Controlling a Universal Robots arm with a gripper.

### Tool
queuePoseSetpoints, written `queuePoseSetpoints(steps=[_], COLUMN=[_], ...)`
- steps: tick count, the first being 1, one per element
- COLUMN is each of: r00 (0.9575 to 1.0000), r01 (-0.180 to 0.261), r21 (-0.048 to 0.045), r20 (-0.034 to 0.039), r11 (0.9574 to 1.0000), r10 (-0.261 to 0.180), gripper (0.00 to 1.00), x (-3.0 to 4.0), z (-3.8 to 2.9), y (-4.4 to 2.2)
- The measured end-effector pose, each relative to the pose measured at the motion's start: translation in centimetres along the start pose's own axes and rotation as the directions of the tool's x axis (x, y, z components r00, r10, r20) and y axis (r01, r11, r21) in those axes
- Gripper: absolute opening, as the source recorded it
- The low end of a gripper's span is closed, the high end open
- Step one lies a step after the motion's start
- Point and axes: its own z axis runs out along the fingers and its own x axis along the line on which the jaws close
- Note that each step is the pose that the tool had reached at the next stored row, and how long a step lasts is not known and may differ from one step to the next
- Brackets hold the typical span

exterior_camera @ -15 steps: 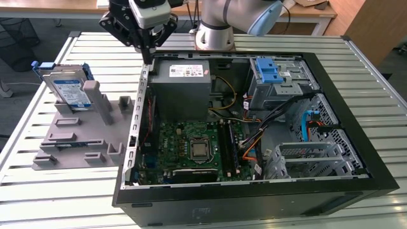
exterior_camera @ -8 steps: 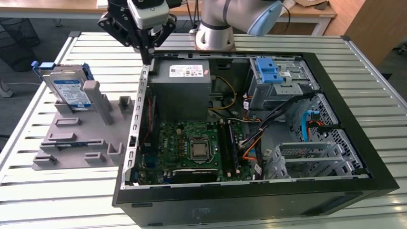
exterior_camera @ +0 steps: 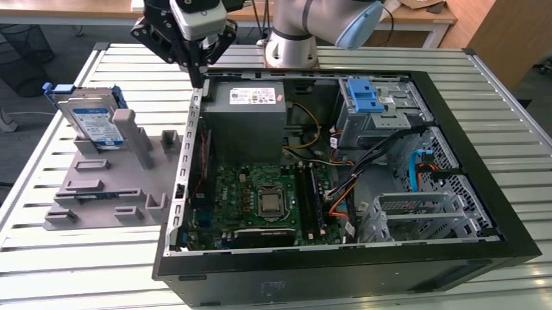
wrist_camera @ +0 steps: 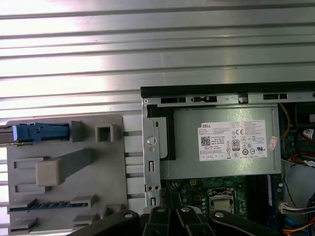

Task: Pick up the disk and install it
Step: 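Reach for the disk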

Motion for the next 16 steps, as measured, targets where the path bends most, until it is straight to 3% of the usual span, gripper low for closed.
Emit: queuePoseSetpoints(steps=[8,16], r00=[1.0,1.0], r01=[0.0,0.0], r21=[0.0001,0.0001], r20=[-0.0001,-0.0001], r11=[1.0,1.0], r10=[0.0,0.0], gripper=[0.11,0.11], x=[0.36,1.17], z=[0.07,0.1], y=[-0.03,0.13])
